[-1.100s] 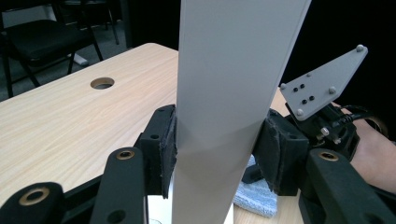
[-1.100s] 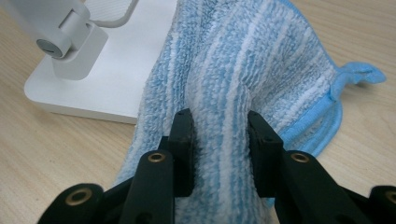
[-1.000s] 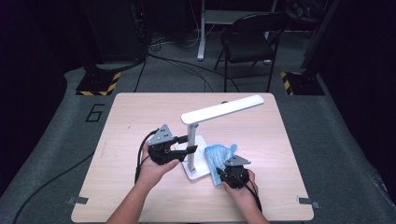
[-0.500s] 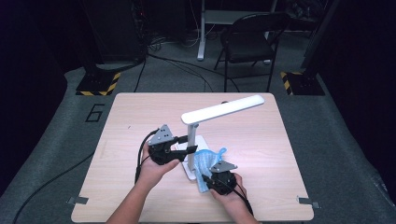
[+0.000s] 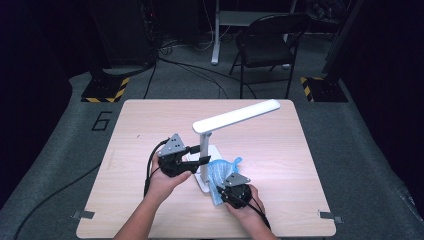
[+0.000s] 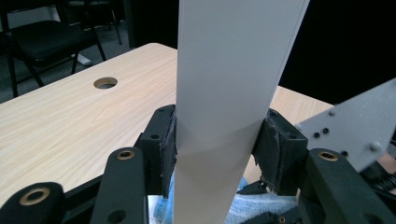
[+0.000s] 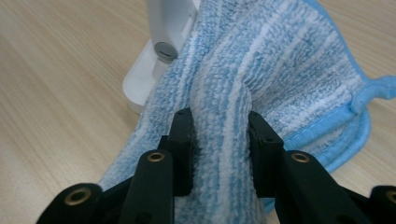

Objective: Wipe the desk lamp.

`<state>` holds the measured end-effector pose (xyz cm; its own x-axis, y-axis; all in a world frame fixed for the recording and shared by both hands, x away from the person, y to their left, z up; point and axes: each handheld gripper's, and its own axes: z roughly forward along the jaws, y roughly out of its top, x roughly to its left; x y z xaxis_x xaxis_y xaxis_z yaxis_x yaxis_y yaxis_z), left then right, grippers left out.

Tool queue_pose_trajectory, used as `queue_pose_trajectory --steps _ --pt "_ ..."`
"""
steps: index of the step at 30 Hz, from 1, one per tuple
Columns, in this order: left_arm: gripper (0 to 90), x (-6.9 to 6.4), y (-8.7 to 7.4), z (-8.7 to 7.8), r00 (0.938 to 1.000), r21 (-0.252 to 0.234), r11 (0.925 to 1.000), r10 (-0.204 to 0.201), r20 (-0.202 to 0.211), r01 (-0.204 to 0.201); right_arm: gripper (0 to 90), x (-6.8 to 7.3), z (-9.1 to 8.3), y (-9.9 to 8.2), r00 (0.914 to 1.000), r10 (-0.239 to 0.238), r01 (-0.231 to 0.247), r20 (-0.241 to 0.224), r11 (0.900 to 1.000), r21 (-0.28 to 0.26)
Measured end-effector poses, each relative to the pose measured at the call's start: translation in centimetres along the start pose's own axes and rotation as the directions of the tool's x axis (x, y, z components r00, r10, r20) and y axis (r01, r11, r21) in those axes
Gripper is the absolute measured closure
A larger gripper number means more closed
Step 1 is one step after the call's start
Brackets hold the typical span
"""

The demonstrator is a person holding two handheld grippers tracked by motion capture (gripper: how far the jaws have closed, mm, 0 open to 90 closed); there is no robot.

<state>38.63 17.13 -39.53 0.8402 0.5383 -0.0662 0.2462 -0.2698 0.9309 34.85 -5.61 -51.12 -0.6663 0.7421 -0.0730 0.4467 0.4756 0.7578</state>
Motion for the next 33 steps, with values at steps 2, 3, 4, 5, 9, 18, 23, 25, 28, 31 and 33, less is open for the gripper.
queue_pose_trajectory --steps 2,3,4,5,9,18,23,25,28,31,33 --pt "51.4 0.0 0.0 0.1 1.0000 -0.009 1.0000 -0.004 -0.004 0.004 67.0 -0.3 0.0 0.0 0.9999 0.009 -0.009 0.009 1.0000 0.003" --pt "51.4 0.0 0.0 0.1 1.0000 -0.009 1.0000 -0.003 -0.003 0.003 67.0 -0.5 -0.1 0.0 0.9997 0.020 -0.020 0.014 0.9997 0.011" --pt "51.5 0.0 0.0 0.0 1.0000 -0.008 1.0000 -0.001 -0.002 0.001 67.0 -0.6 -0.1 -0.1 0.9994 0.029 -0.030 0.020 0.9995 0.012" --pt "51.4 0.0 0.0 0.0 1.0000 -0.007 1.0000 0.000 -0.003 0.000 67.0 -0.9 -0.2 -0.1 0.9995 0.025 -0.025 0.022 0.9996 0.015" --pt "51.4 0.0 0.0 0.0 1.0000 0.001 1.0000 0.002 -0.004 -0.002 66.9 -2.0 -0.3 -0.3 0.9981 0.048 -0.049 0.038 0.9987 0.015" --pt "51.3 -0.1 0.0 0.0 0.9999 -0.006 0.9999 -0.014 0.003 0.014 66.7 -4.3 -0.9 -0.7 0.9905 0.133 -0.134 0.036 0.9910 0.013" --pt "51.3 -0.2 0.0 -0.1 0.9999 0.006 1.0000 -0.003 0.016 0.003 66.8 -4.7 -1.5 -0.8 0.9882 0.152 -0.152 0.022 0.9883 0.007" --pt "51.3 -0.2 0.0 0.0 0.9999 -0.001 1.0000 0.001 0.010 -0.001 66.8 -4.7 -1.8 -0.7 0.9853 0.170 -0.170 0.019 0.9855 0.004" --pt "51.2 -0.3 0.0 0.0 0.9997 0.001 1.0000 -0.001 0.024 0.001 66.8 -5.0 -2.3 -0.6 0.9861 0.166 -0.166 0.011 0.9858 -0.028" --pt "51.2 -0.3 0.0 0.0 0.9992 0.001 1.0000 0.007 0.040 -0.007 66.8 -5.2 -2.7 -0.5 0.9871 0.160 -0.160 0.007 0.9861 -0.046" --pt "51.2 -0.4 0.0 0.0 0.9985 0.008 1.0000 0.004 0.055 -0.004 66.8 -5.3 -3.0 -0.5 0.9849 0.173 -0.172 0.011 0.9834 -0.059"
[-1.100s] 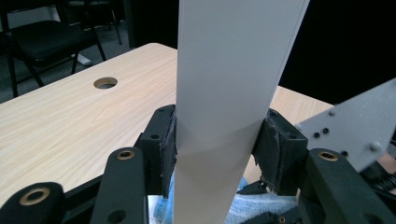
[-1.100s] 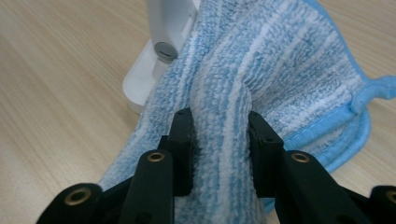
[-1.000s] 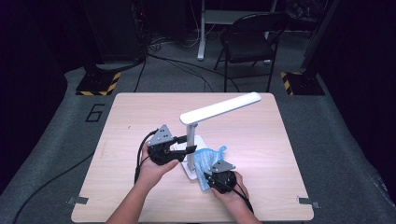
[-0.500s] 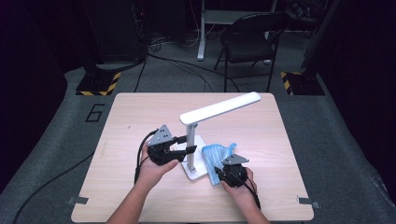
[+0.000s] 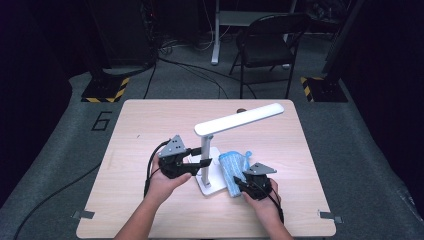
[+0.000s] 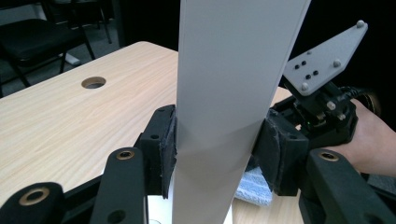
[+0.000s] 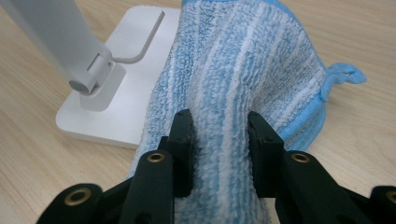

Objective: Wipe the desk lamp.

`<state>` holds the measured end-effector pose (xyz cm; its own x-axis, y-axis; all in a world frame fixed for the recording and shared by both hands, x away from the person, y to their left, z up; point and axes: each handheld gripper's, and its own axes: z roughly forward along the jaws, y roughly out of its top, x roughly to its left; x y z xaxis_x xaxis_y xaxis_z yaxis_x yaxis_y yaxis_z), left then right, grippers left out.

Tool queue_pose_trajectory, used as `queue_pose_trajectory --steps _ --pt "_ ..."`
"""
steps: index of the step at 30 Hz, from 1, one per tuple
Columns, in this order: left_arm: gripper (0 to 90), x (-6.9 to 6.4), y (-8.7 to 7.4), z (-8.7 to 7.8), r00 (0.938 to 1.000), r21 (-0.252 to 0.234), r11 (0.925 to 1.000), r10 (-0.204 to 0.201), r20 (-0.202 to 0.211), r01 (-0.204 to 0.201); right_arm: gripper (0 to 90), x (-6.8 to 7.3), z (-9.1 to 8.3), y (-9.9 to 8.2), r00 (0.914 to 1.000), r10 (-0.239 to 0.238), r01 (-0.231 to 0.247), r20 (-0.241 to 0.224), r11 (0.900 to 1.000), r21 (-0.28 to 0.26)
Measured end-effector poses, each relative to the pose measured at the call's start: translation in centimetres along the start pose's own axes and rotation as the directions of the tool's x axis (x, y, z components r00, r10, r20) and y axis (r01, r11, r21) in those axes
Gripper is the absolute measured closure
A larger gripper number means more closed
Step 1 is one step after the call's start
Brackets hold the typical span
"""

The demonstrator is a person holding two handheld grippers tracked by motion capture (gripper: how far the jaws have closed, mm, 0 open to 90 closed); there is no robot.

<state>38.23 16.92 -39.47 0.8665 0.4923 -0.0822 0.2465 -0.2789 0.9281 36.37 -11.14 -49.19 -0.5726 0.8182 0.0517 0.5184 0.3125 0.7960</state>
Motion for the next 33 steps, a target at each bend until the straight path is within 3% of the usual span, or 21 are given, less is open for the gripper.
queue_pose_trajectory --steps 8,16,27,29,32,33 --pt "51.2 -0.2 0.0 0.1 0.9998 0.000 0.9999 0.010 0.018 -0.010 66.6 0.2 -0.6 0.3 0.9999 0.002 -0.003 -0.013 0.9997 -0.024" --pt "51.1 -0.7 0.0 0.4 0.9974 -0.004 0.9997 0.024 0.068 -0.024 66.4 1.4 -0.9 0.8 0.9981 -0.046 0.044 -0.041 0.9983 -0.039" --pt "50.8 -1.3 0.0 0.7 0.9934 -0.004 0.9997 0.023 0.112 -0.023 62.5 2.2 0.1 0.6 0.9965 -0.048 0.049 -0.069 0.9986 0.017" --pt "50.8 -1.2 0.0 0.7 0.9929 -0.001 0.9996 0.028 0.115 -0.029 60.1 2.0 0.6 0.4 0.9962 -0.055 0.057 -0.068 0.9976 0.038" --pt "50.7 -1.3 -0.1 0.8 0.9938 -0.015 0.9998 0.017 0.110 -0.016 54.3 1.9 1.0 0.0 0.9974 -0.037 0.039 -0.062 0.9986 0.036" --pt "50.6 -1.3 -0.1 0.7 0.9939 -0.016 0.9996 0.024 0.108 -0.022 52.6 1.7 1.1 0.0 0.9971 -0.052 0.054 -0.056 0.9981 0.029"
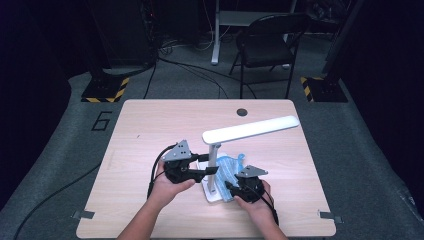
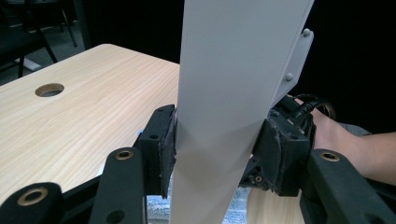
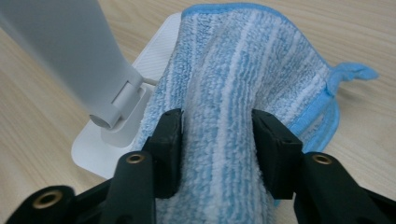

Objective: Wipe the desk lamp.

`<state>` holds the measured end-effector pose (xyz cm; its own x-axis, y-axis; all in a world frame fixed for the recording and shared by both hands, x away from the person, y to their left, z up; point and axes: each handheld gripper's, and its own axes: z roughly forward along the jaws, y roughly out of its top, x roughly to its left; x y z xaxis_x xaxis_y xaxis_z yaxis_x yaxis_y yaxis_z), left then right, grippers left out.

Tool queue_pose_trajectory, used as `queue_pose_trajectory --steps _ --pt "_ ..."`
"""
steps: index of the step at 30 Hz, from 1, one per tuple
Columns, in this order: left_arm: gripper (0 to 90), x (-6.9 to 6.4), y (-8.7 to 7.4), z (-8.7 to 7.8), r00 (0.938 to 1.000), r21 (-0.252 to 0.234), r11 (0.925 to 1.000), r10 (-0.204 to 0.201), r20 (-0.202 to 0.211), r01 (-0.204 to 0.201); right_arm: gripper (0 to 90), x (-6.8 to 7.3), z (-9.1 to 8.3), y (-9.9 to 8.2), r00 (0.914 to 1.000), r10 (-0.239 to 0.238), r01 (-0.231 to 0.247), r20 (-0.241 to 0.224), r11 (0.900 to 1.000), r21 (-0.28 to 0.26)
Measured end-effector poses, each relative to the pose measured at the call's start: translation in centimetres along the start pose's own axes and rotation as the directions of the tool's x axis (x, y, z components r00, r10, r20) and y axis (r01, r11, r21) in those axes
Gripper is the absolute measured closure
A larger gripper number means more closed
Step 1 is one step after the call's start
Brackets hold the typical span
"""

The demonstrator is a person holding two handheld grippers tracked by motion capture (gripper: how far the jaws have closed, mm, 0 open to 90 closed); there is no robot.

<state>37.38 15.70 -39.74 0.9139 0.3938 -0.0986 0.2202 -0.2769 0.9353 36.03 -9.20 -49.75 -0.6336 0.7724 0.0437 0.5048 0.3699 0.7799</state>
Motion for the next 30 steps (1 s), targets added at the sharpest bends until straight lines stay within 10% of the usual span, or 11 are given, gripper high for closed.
queue_pose_trajectory --steps 15,30 --pt "50.8 -0.4 -0.1 0.0 0.9997 0.002 1.0000 0.005 0.026 -0.005 41.5 1.3 0.7 -0.5 0.9960 -0.033 0.031 0.083 0.9993 0.021" --pt "50.9 -0.4 0.0 0.1 0.9996 0.004 1.0000 0.009 0.026 -0.009 66.6 2.9 0.5 -0.6 0.9999 -0.015 0.015 -0.007 0.9999 0.005"
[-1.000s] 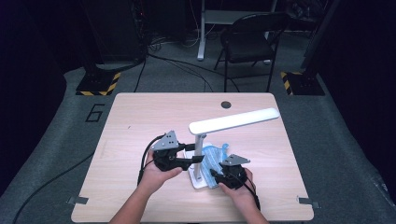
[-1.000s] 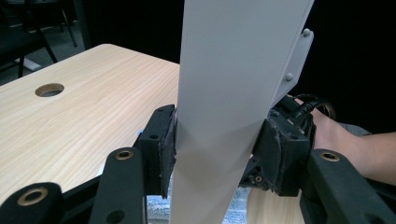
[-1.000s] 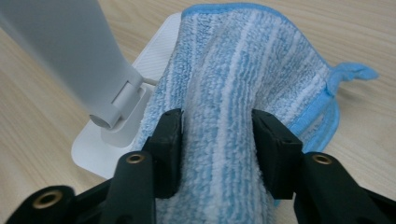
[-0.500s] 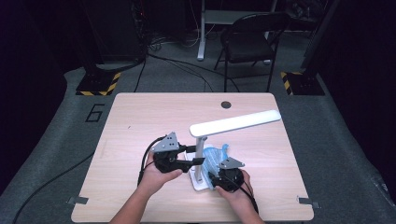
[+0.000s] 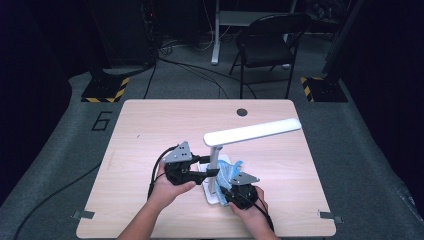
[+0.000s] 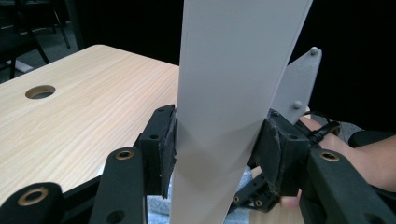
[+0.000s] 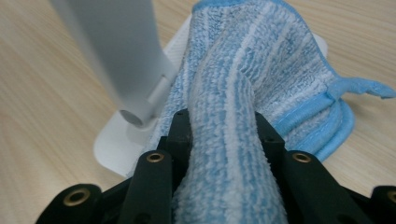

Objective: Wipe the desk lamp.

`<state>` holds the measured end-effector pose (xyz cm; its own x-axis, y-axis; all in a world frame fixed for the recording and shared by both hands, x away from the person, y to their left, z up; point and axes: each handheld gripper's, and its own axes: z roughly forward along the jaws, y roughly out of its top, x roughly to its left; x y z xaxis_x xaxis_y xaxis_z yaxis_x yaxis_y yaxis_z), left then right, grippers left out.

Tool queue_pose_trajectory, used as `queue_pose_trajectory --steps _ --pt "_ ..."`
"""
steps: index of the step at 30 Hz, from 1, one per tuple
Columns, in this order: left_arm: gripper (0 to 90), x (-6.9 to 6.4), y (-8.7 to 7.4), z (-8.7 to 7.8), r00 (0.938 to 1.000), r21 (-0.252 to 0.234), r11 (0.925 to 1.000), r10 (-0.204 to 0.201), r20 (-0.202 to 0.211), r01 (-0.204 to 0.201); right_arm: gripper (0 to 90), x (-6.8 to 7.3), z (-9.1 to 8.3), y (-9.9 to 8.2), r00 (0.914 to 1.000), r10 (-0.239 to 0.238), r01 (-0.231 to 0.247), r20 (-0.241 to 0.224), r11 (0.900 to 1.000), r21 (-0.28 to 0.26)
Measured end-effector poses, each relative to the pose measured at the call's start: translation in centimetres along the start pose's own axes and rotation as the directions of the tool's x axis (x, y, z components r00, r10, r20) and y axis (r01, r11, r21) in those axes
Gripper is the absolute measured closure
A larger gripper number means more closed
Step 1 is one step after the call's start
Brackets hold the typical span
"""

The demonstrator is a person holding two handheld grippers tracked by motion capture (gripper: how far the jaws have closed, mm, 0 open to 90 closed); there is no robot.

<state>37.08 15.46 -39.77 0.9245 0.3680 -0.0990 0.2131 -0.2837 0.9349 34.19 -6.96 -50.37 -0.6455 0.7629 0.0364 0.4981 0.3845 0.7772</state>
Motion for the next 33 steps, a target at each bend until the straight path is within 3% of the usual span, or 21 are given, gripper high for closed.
queue_pose_trajectory --steps 6,9,11,16,21,27,33 --pt "50.9 0.0 -0.1 -0.1 1.0000 -0.002 1.0000 -0.002 -0.003 0.002 66.9 0.0 -0.7 0.3 0.9937 0.035 -0.041 -0.106 0.9978 -0.052" --pt "50.8 0.0 -0.1 -0.1 1.0000 -0.004 1.0000 -0.003 -0.001 0.003 66.9 0.1 -1.1 0.5 0.9889 0.025 -0.036 -0.147 0.9970 -0.069" --pt "50.8 0.0 -0.1 -0.1 1.0000 -0.004 1.0000 -0.002 -0.002 0.002 66.9 0.1 -1.2 0.6 0.9879 0.010 -0.020 -0.155 0.9977 -0.065" --pt "50.8 0.0 -0.1 -0.1 1.0000 -0.002 1.0000 -0.004 -0.003 0.004 67.0 -0.1 -1.6 0.6 0.9817 0.029 -0.043 -0.188 0.9966 -0.070" --pt "50.8 -0.1 -0.1 -0.1 1.0000 0.001 1.0000 -0.004 -0.006 0.004 67.3 0.3 -2.0 0.8 0.9823 0.019 -0.034 -0.186 0.9961 -0.081" --pt "50.8 -0.1 -0.1 -0.1 0.9999 0.005 1.0000 -0.005 -0.010 0.005 67.6 0.6 -3.1 1.4 0.9740 0.025 -0.050 -0.225 0.9930 -0.107" --pt "50.8 -0.1 0.1 -0.1 0.9999 0.018 0.9998 -0.002 -0.012 0.003 67.7 0.6 -3.9 2.3 0.9751 -0.018 -0.007 -0.221 0.9939 -0.110"
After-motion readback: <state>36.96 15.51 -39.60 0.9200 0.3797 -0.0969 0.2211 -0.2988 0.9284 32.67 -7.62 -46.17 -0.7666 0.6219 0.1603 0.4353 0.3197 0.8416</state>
